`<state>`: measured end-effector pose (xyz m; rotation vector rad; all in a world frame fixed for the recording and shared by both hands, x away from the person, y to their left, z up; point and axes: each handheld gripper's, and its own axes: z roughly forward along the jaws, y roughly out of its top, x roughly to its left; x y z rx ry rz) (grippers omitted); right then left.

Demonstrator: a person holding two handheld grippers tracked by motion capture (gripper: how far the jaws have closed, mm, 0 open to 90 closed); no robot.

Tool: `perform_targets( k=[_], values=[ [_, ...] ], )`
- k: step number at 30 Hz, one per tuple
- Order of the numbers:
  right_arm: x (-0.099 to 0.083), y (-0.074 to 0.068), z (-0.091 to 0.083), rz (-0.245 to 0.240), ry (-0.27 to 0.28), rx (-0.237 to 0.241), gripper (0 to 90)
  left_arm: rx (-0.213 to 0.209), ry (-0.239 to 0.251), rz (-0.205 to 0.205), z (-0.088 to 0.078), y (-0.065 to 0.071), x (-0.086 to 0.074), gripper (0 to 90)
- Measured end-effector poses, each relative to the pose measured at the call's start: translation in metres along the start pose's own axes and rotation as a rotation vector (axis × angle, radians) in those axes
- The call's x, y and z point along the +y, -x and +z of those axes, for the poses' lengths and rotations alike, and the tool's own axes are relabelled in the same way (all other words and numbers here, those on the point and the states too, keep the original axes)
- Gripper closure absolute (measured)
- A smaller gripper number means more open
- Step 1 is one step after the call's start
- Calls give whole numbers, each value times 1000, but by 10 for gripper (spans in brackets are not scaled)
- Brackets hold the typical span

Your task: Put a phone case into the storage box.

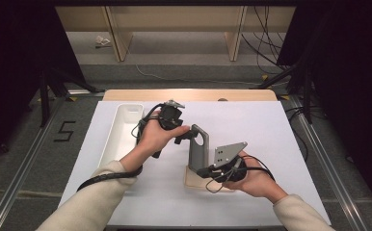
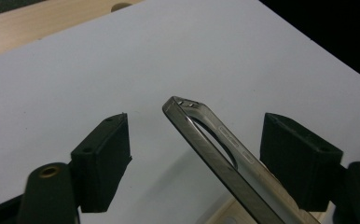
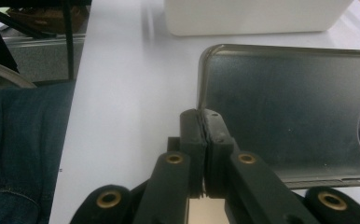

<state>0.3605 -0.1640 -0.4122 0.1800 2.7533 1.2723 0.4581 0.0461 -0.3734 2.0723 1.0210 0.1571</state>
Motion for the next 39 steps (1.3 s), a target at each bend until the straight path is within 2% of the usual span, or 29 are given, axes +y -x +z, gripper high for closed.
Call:
perform_targets(
  k=[5,10,15,18,20,27,31,35,39],
  values=[
    [0,0,-1,-2,0,-4,892,6,-40,-64,11,0,4,323],
    [1,-1,-1,-6,1,-2,892,15,-70,-101,18,-1,5,416],
    [2,-2,0,-15,-1,0,892,11,-79,-152,20,-4,4,517],
    [2,-2,1,-19,-7,0,892,8,-69,-184,19,-7,4,588],
    [2,-2,1,-19,-10,0,892,8,-75,-187,19,-8,3,636],
    [1,-3,8,-26,-33,11,892,3,-63,-239,14,-7,2,696],
    [2,-4,12,-32,-41,13,893,-13,-35,-273,10,-4,4,734],
    [3,-4,15,-41,-54,11,894,-36,-5,-287,7,2,8,773],
    [3,-4,19,-57,-83,-9,891,-51,22,-277,5,10,10,812]
  ],
)
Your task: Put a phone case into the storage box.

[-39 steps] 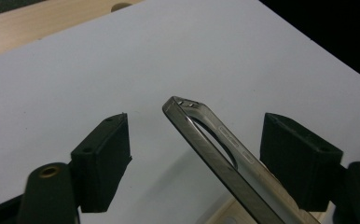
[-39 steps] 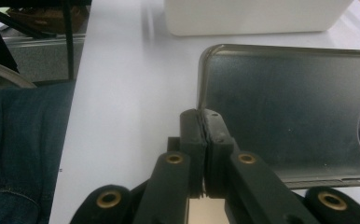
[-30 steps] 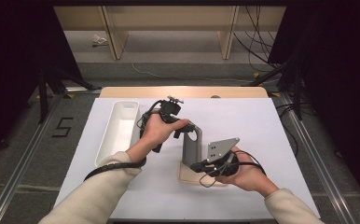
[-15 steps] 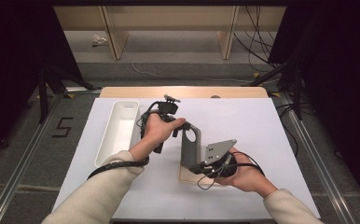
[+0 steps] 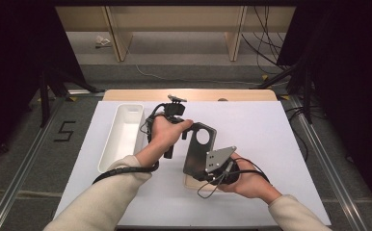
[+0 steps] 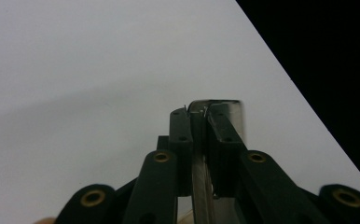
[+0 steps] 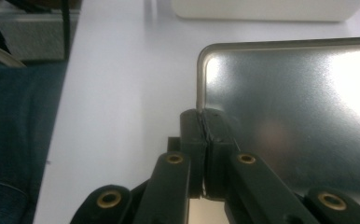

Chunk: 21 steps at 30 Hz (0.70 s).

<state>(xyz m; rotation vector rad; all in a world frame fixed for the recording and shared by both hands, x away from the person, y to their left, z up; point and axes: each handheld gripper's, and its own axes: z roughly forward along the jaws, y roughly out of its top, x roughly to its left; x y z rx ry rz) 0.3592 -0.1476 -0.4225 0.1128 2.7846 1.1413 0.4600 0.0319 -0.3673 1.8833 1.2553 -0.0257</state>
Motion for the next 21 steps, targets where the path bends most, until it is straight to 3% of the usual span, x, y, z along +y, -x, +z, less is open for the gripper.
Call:
perform_targets(
  k=[3,6,11,13,15,21],
  values=[
    [-1,0,2,-3,-9,-14,883,-10,22,38,-2,7,1,816],
    [-2,1,1,1,14,-43,785,2,56,98,-5,12,2,817],
    [-5,6,-8,68,55,-127,589,12,136,171,-11,12,2,817],
    [-7,8,-13,96,67,-156,555,21,167,213,-14,11,2,817],
    [-10,10,-17,123,80,-188,483,20,186,221,-16,9,1,817],
    [-18,15,-27,213,130,-217,332,17,260,246,-24,2,-2,817]
  ],
)
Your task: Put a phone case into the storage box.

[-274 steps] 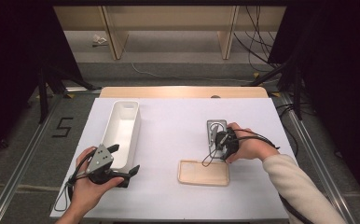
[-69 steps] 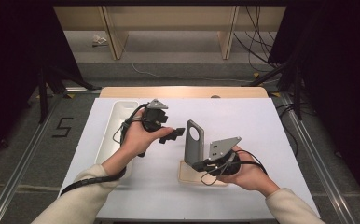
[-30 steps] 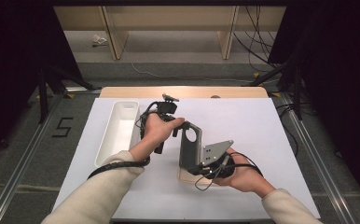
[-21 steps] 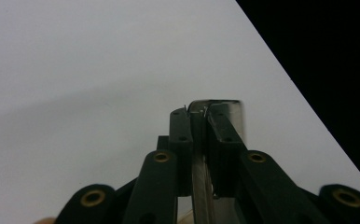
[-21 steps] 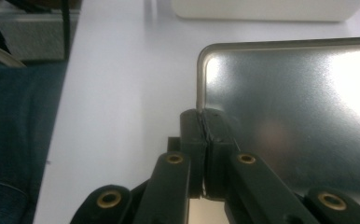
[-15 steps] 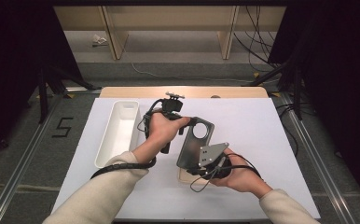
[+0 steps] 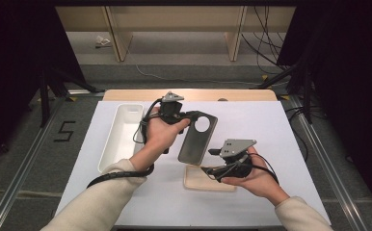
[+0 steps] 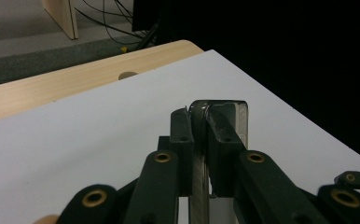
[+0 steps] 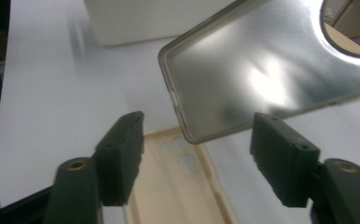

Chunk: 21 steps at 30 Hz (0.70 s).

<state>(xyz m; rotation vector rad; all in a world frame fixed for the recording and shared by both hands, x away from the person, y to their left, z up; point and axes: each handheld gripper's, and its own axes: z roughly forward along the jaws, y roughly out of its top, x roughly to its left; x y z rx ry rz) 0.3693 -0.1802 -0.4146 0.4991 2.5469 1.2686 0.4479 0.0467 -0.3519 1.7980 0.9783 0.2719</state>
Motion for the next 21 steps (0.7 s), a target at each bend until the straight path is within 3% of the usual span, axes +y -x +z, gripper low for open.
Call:
perform_targets(
  k=[5,7,21],
  values=[
    [-2,3,-4,54,22,-14,237,4,32,19,-8,-6,-2,817],
    [-3,5,-5,67,28,-39,183,8,43,21,-11,-8,-2,817],
    [-12,13,-17,161,97,-106,166,20,144,10,-39,-25,-3,817]
  ],
)
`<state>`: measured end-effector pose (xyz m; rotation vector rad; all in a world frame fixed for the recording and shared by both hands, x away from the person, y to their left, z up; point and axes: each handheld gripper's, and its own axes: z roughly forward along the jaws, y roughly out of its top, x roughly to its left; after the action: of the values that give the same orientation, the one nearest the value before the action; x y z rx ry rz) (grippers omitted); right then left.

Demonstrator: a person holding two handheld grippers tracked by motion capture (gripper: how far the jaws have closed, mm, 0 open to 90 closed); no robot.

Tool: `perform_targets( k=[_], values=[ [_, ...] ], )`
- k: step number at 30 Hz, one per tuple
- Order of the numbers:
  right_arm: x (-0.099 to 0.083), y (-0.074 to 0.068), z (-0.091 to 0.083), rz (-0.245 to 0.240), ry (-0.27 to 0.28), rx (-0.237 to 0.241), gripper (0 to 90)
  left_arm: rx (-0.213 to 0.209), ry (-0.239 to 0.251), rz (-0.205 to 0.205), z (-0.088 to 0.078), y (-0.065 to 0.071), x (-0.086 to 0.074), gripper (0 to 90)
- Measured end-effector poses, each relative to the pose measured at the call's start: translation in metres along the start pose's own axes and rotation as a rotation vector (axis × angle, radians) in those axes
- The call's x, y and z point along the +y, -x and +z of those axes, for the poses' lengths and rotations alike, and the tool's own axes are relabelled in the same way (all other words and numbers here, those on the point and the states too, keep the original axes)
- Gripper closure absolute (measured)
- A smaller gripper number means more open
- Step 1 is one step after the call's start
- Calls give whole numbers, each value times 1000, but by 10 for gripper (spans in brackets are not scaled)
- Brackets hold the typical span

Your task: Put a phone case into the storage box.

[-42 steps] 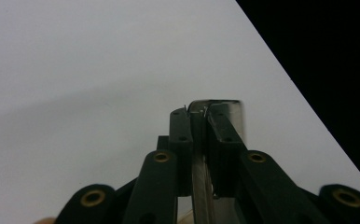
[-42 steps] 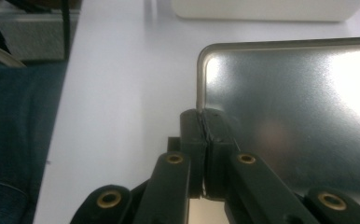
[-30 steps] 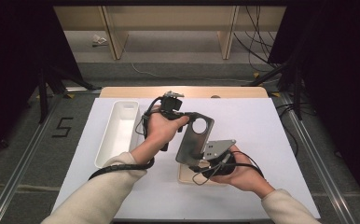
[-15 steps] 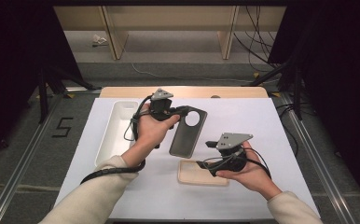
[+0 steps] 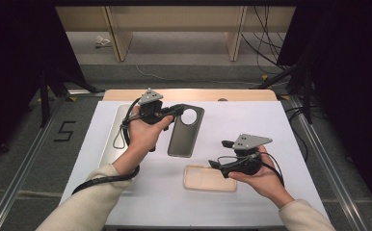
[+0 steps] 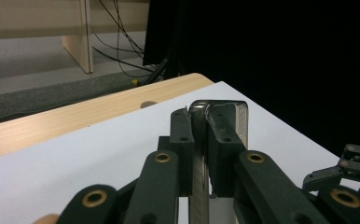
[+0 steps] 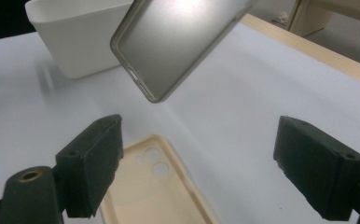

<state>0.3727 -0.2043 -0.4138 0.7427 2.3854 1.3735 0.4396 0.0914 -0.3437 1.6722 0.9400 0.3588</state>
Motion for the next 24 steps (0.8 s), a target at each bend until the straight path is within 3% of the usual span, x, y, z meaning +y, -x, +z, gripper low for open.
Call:
perform_targets(
  k=[17,24],
  values=[
    [-5,6,-11,32,36,-75,165,16,44,1,-24,-20,3,817],
    [-6,8,-13,39,34,-83,164,26,60,-3,-33,-28,7,817]
  ],
)
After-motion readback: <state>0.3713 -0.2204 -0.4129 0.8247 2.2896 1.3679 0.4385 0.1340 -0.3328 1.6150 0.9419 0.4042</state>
